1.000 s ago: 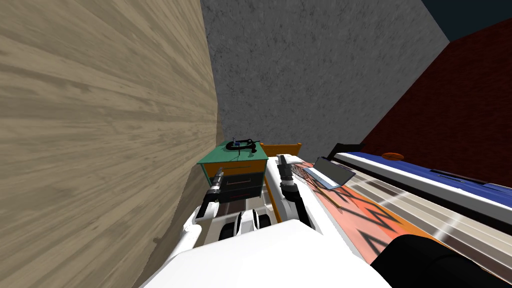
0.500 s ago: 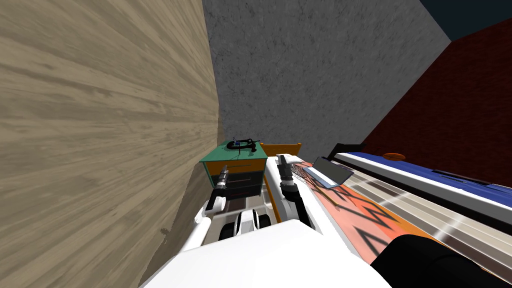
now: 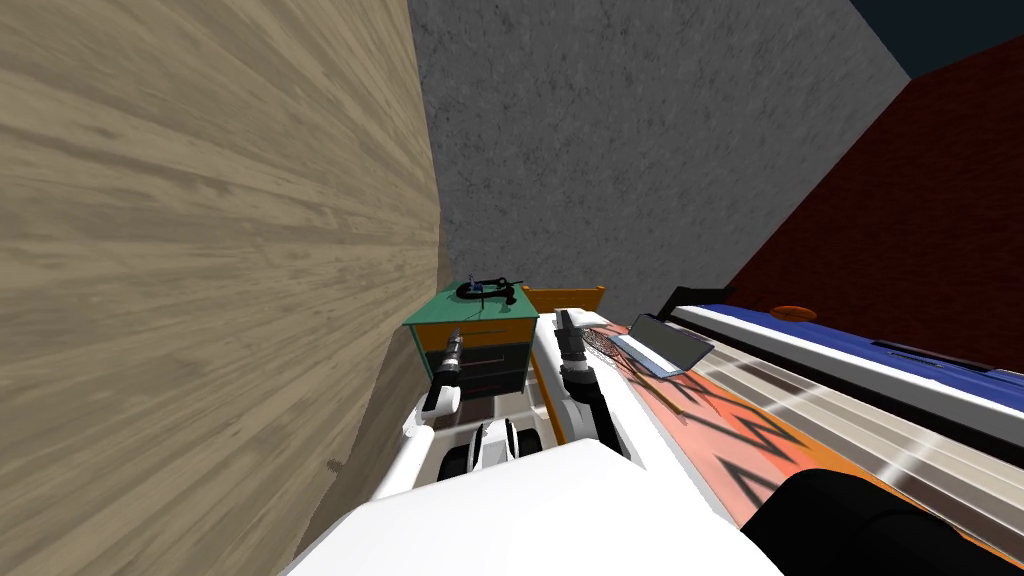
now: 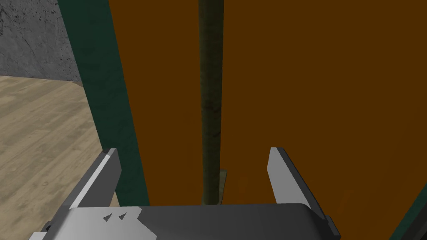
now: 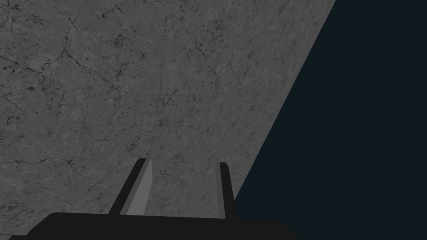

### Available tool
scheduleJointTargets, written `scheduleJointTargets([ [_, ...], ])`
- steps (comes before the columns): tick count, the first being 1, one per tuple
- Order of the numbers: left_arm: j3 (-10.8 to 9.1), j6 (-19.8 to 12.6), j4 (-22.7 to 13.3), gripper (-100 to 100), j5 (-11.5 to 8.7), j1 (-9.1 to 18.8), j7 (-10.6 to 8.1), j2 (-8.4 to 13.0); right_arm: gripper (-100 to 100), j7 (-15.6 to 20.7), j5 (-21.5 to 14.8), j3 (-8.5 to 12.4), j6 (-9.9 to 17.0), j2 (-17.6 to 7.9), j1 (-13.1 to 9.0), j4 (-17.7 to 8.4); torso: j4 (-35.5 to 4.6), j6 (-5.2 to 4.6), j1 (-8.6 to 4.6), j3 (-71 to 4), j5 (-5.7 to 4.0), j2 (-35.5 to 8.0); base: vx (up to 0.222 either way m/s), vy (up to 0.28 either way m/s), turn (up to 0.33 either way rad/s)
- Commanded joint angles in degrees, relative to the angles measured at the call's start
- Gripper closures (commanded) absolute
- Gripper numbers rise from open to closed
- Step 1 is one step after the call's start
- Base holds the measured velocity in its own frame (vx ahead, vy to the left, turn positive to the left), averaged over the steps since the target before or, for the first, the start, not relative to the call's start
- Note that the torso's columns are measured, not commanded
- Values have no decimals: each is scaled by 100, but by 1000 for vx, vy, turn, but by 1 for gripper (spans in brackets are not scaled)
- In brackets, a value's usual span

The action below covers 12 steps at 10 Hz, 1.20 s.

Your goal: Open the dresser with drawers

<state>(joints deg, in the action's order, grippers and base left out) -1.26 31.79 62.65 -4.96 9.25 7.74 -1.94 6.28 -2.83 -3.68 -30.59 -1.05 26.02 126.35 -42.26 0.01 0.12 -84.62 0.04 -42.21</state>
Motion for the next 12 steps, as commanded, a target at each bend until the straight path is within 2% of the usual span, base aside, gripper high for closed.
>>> scheduleJointTargets([
  [1,25,143,-105,100,-15,-74,-158,173,0,0,0,-1,0,1,0,0,-3,-1,-23,8,-6,-13,-29,-54,-14],
  [2,41,182,-97,100,-19,-128,-225,241,0,0,0,-2,0,2,-1,0,-7,-2,-50,18,-14,-29,-34,-92,6],
  [3,20,111,-50,100,-16,-82,-147,176,0,0,0,-2,0,2,-2,0,-1,-8,-49,15,-13,-21,-15,-36,30],
  [4,20,38,-18,100,-21,-57,-171,190,0,0,0,-1,0,2,-1,0,-7,-18,-27,6,-9,-10,-117,0,38],
  [7,48,-123,72,100,-17,26,-174,185,0,0,0,-1,1,1,-4,-1,-19,-3,-15,31,-6,-51,-200,11,23],
  [8,39,-79,4,100,-22,5,-185,197,0,0,0,-1,1,1,-4,-1,-25,0,-22,27,-11,-44,-100,1,-1],
  [12,100,-156,124,100,-12,-8,-182,181,0,0,0,-1,1,1,-3,0,-22,-8,-20,20,-10,-33,-172,2,22],
])
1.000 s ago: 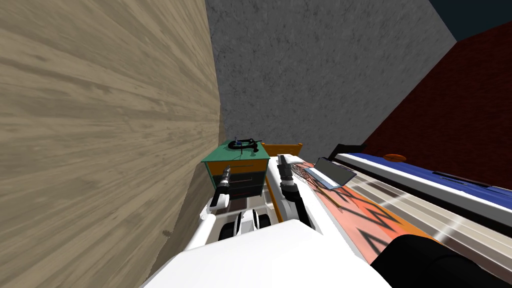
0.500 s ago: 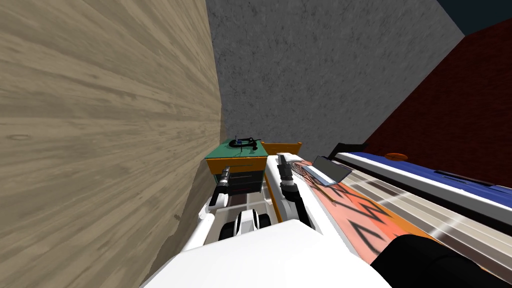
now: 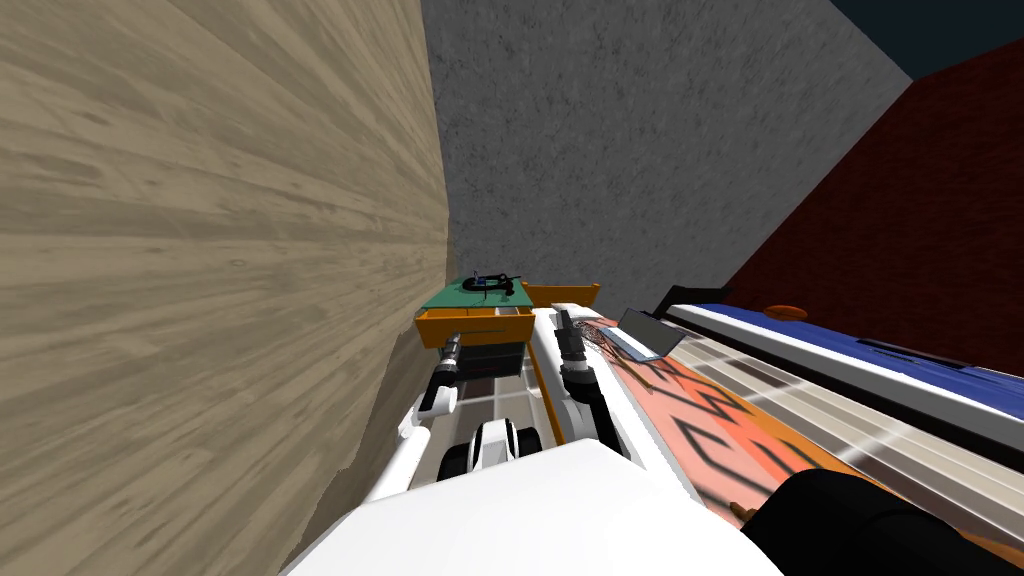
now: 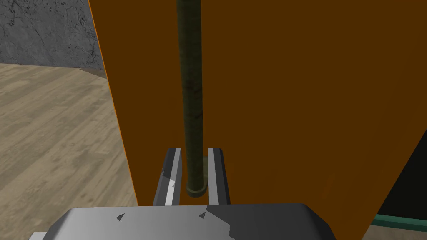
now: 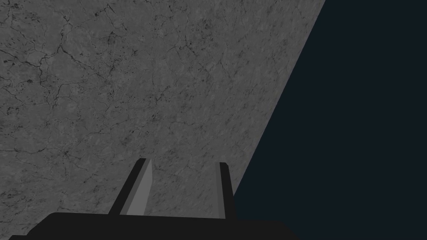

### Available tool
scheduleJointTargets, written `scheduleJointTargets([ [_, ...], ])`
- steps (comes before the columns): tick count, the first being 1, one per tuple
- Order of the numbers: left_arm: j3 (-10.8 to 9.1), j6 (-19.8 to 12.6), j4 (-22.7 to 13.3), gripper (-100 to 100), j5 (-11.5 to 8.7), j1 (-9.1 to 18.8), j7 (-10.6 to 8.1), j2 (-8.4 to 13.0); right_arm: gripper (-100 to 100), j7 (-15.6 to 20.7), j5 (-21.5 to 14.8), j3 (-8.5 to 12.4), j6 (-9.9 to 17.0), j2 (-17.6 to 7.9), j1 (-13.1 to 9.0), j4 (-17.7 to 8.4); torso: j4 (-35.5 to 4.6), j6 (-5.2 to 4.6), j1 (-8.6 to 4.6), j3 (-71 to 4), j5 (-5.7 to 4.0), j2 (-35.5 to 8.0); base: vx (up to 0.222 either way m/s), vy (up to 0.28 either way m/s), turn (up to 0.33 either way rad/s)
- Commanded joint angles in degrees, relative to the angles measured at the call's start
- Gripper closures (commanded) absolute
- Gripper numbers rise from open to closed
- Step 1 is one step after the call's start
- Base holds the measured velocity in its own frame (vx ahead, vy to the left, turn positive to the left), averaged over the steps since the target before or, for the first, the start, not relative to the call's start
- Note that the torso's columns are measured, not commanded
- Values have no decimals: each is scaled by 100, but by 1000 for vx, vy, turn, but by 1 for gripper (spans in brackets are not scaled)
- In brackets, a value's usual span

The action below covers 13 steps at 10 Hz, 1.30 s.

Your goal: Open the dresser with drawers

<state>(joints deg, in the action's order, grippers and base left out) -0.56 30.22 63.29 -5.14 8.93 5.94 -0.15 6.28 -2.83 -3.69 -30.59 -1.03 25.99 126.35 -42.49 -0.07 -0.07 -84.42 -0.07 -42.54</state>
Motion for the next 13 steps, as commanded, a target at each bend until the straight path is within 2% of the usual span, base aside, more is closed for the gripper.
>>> scheduleJointTargets([
  [1,37,-6,78,100,7,25,-3,0,0,0,0,0,0,0,0,0,-3,4,-2,5,-1,-9,-189,-15,13],
  [3,55,-43,84,100,6,-40,-10,3,0,0,0,0,0,0,1,0,-5,2,-13,-15,-8,27,-109,2,15],
  [7,115,-37,205,100,16,-60,-13,-4,0,0,0,0,0,0,-1,0,-4,9,-2,8,-2,-13,-206,7,15],
  [8,73,-300,254,-100,4,54,-9,-3,0,0,0,0,0,0,0,0,-13,8,-7,5,-6,-9,-112,0,48],
  [13,-2,-824,424,-100,-19,430,6,-7,0,0,0,0,0,0,2,0,16,6,8,-19,5,32,-31,-2,35],
])
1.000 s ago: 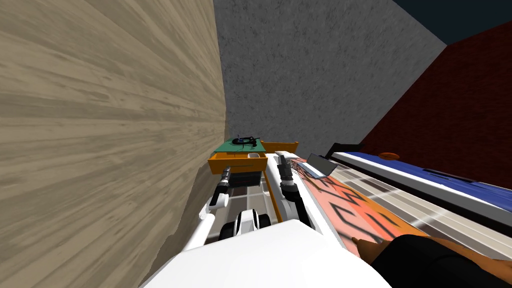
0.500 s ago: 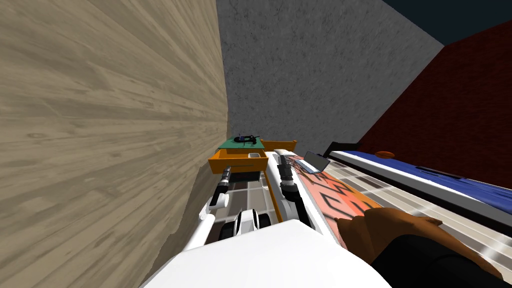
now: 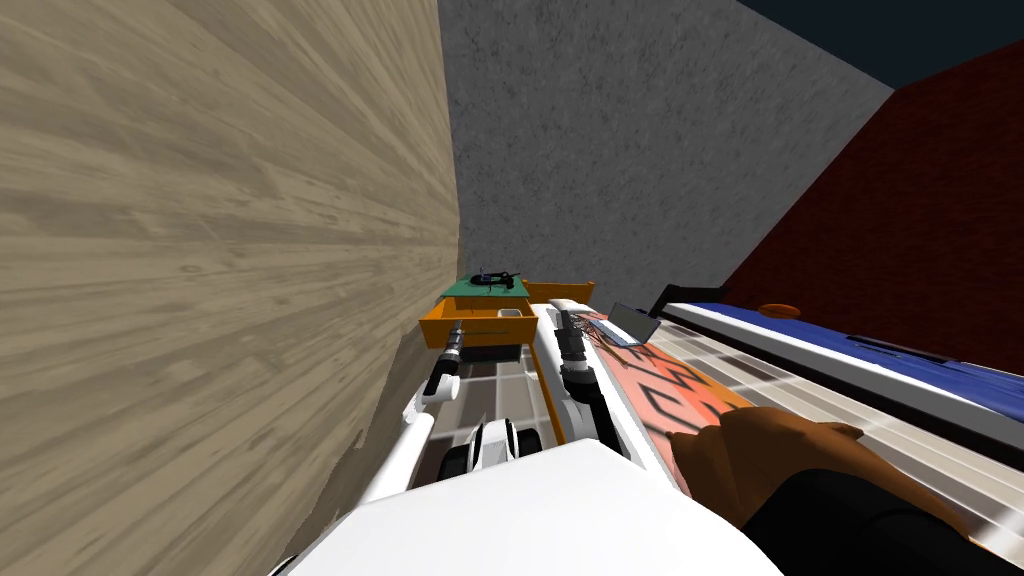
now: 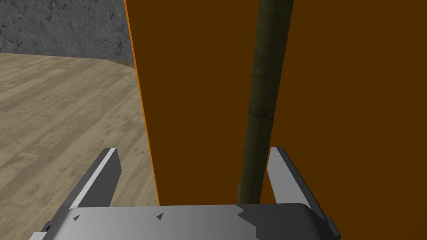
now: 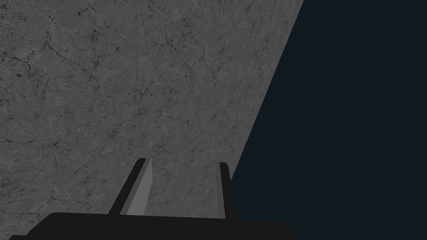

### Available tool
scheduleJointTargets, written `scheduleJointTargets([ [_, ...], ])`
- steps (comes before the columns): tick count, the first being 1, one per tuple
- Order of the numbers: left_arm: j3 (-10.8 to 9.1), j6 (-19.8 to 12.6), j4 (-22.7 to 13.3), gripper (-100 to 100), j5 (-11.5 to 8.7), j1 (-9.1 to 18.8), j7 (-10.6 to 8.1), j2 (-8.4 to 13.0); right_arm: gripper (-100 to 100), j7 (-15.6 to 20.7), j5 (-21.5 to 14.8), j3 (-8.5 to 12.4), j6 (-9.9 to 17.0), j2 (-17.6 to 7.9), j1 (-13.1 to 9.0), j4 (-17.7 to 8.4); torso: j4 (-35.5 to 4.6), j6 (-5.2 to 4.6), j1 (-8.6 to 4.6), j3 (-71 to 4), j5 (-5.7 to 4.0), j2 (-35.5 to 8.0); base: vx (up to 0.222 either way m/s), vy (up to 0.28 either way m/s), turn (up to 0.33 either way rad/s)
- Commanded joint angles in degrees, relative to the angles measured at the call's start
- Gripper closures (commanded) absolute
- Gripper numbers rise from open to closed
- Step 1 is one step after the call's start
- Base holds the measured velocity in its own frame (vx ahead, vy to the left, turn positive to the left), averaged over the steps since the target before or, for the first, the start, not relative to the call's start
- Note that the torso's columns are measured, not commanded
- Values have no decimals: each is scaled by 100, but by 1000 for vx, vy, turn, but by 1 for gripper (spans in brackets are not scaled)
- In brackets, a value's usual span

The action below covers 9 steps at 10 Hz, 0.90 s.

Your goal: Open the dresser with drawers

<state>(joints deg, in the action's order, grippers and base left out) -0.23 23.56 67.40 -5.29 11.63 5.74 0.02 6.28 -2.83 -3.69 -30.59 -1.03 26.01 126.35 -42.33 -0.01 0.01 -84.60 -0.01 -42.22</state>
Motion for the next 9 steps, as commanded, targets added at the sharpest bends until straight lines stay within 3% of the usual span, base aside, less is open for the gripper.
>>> scheduleJointTargets([
  [1,-65,-368,81,-100,-13,310,33,-26,0,0,0,0,0,0,0,0,2,1,0,5,1,-9,-49,-2,53],
  [3,-73,-400,26,-100,-18,340,36,-25,0,0,0,0,0,0,0,0,-23,6,-5,22,-7,-37,-39,2,15],
  [4,-74,-424,14,0,-20,347,28,-20,0,0,0,0,0,0,0,0,-17,6,-5,21,-5,-33,0,0,0],
  [9,-73,-444,-11,0,-21,320,28,-24,0,0,0,0,0,0,0,0,0,1,-2,6,0,-10,0,0,0],
])
